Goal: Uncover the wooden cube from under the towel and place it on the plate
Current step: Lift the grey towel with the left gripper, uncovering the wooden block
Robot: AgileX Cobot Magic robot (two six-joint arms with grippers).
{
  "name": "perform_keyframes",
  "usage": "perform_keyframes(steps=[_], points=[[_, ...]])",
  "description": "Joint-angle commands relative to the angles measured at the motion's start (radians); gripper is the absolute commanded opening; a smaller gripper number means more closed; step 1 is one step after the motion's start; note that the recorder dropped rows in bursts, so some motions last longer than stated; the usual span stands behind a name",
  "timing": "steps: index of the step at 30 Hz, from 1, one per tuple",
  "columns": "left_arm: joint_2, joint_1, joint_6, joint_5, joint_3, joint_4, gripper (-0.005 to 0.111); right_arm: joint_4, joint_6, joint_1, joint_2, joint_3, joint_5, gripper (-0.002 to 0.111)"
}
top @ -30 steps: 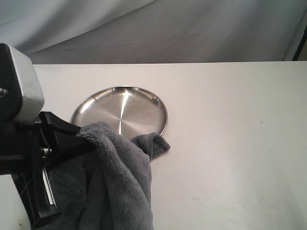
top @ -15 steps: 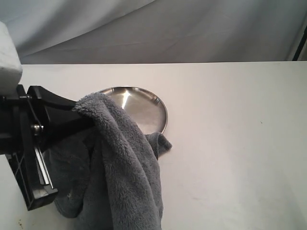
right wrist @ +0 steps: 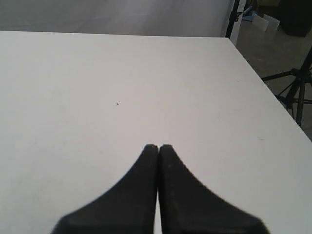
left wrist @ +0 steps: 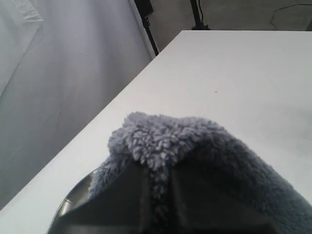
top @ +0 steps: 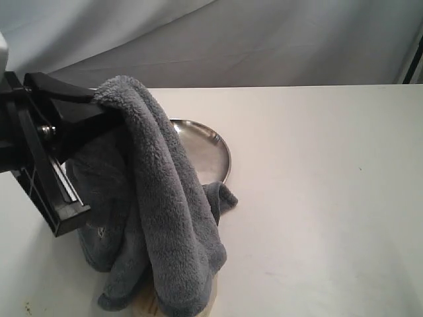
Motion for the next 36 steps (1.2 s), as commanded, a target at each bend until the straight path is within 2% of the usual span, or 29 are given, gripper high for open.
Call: perform_keyframes(steps=[1, 7, 22, 27, 36], points=[[-0.023, -0.002, 0.003, -0.079, -0.008, -0.005, 0.0, -0.006, 0.005, -0.007, 0.003, 0.003, -0.011, 0.0], [-0.074, -0.002, 0.003, -0.148, -0.008, 0.004, 0.0, -0.006, 0.005, -0.007, 0.003, 0.003, -0.011, 0.0], [-0.22, 0.009, -0.034, -0.162, -0.007, 0.299, 0.0, -0.006, 0.005, -0.007, 0.003, 0.003, -0.011, 0.0], [-0.27, 0.119, -0.132, -0.162, -0.007, 0.375, 0.0, -0.006, 0.005, -0.007, 0.003, 0.003, -0.011, 0.0], [-0.305, 0.392, -0.216, -0.162, -0.007, 0.378, 0.0, -0.006, 0.005, -0.007, 0.003, 0.003, -0.011, 0.0]])
